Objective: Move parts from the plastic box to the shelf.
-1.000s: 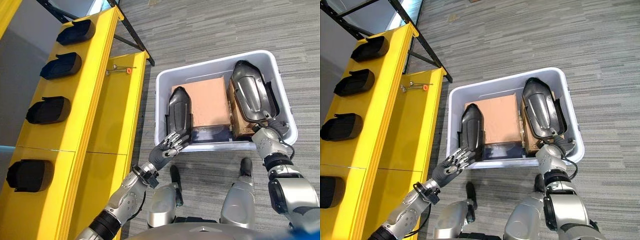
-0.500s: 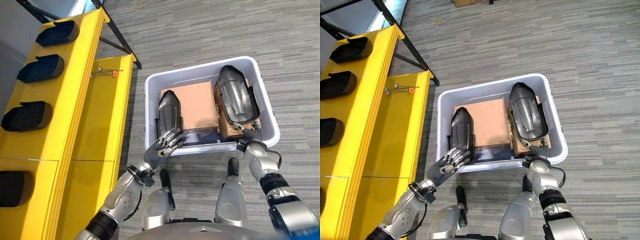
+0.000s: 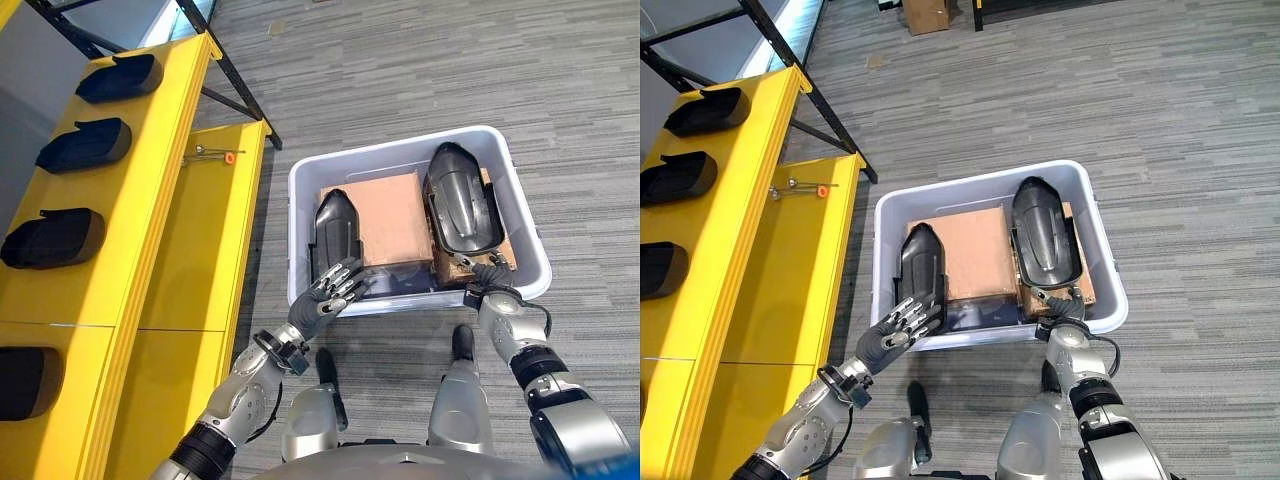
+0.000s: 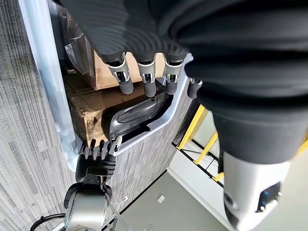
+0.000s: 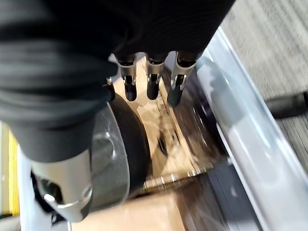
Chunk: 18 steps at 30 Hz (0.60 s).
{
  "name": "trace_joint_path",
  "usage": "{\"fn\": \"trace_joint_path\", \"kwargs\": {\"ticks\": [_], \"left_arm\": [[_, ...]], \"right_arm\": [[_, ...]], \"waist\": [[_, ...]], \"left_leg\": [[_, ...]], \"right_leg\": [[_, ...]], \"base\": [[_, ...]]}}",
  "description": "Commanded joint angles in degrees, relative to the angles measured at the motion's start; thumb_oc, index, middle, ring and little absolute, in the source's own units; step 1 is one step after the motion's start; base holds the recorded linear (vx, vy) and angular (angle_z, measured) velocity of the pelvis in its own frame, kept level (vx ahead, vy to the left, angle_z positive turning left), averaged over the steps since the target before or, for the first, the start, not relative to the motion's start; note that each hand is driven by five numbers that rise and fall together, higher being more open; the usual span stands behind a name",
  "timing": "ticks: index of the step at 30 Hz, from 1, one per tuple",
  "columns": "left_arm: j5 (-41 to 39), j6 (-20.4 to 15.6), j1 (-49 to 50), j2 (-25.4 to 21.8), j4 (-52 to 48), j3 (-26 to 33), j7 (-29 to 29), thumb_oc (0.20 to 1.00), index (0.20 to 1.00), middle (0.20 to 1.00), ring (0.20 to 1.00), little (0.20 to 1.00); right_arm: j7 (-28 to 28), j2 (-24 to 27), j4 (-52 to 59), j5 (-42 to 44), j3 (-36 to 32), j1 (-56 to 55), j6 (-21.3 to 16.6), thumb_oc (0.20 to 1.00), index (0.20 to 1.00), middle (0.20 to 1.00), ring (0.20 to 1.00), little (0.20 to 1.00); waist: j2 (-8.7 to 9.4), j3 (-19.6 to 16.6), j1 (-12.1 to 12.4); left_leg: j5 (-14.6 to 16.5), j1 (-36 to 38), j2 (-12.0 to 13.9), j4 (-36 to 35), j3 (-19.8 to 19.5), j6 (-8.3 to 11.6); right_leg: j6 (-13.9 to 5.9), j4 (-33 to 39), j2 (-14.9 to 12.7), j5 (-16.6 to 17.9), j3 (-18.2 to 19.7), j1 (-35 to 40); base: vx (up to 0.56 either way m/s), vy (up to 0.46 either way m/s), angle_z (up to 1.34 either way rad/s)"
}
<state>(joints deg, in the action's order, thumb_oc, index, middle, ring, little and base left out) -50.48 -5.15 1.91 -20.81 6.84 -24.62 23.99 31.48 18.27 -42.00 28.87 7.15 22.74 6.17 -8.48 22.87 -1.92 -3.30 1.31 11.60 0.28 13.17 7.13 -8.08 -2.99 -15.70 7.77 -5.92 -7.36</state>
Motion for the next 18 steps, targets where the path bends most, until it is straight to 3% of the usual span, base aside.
{"fn": "trace_joint_path", "kwargs": {"ticks": [1,9,18], "left_arm": [[-0.33,-1.53,-0.08,0.15,-4.3,-1.21,-0.33,1.0,1.0,1.0,1.0,1.0],[-0.9,-2.84,-0.38,0.13,-4.02,-2.52,-1.03,1.0,1.0,1.0,1.0,1.0],[-0.96,-3.39,0.4,-0.2,-4.89,-2.91,-1.39,1.0,1.0,1.0,1.0,1.0]], "right_arm": [[7.91,0.3,-1.84,2.51,-3.35,3.55,-0.56,1.0,1.0,1.0,1.0,1.0],[10.69,-0.7,-6.01,9.15,-5.69,2.48,-1.97,1.0,1.0,1.0,1.0,1.0],[9.55,-1.04,-7.36,7.48,-6.31,-1.66,-5.48,1.0,1.0,1.0,1.0,1.0]], "waist": [[-0.13,-0.19,1.86],[-0.25,0.06,1.68],[-0.21,-0.2,1.34]], "left_leg": [[0.87,-2.29,-0.68,3.48,-2.47,-2.46],[0.82,-2.17,-0.6,3.3,-2.15,-2.56],[0.76,-2.09,-0.53,3.13,-1.9,-2.82]], "right_leg": [[2.54,-9.02,1.44,-8.59,-3.21,1.76],[2.64,-8.76,1.64,-8.6,-3.23,1.92],[2.64,-8.2,1.84,-8.47,-3.22,2.18]], "base": [[0.0,0.0,0.0],[0.0,0.0,0.0],[0.0,0.0,0.0]]}}
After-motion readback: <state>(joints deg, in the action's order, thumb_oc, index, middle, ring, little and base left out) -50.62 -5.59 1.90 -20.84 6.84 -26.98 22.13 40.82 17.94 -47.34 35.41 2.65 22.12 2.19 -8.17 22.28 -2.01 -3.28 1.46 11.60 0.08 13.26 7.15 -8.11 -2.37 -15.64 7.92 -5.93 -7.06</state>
